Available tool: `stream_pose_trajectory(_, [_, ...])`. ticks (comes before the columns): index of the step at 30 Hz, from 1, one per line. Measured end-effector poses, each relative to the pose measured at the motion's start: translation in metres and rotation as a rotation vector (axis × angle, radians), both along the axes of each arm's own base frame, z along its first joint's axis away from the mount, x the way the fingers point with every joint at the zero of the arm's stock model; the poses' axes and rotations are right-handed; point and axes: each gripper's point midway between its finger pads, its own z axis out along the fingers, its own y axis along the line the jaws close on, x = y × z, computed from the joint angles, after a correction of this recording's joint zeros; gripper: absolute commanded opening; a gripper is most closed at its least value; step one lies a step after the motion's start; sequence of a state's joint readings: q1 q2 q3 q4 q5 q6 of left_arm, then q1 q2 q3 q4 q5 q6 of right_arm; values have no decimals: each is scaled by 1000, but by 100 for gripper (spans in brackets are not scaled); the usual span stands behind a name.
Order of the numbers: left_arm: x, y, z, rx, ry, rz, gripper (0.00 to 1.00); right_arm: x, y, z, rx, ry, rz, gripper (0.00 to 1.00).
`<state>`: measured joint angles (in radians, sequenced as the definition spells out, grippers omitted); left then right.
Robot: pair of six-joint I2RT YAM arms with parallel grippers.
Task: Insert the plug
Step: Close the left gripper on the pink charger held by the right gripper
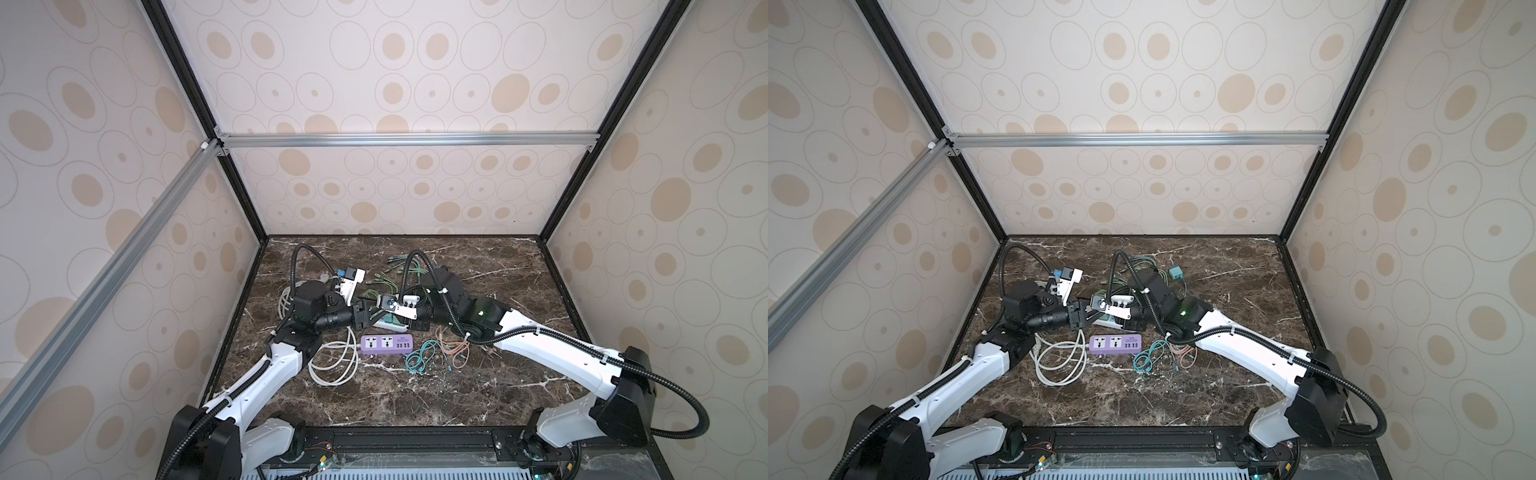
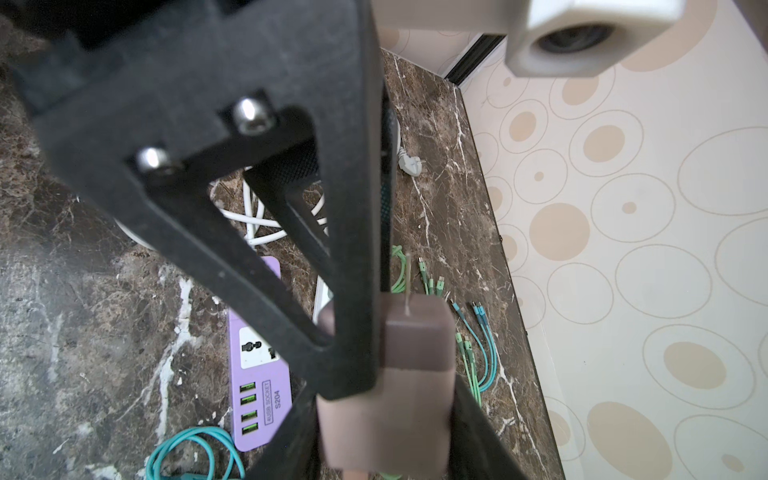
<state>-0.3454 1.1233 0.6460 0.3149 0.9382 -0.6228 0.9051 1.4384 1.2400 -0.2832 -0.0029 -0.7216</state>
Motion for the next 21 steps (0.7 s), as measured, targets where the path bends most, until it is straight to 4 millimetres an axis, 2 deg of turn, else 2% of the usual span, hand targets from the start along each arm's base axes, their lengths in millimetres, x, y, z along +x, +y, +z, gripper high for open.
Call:
stream_pose_trajectory(13, [1, -1, 0, 2, 5, -4, 31, 2, 0, -1, -11, -12, -10, 27])
stream_pose_trajectory(21, [4, -1, 2, 3, 2, 4, 21, 5, 0, 0, -5, -19, -23, 35])
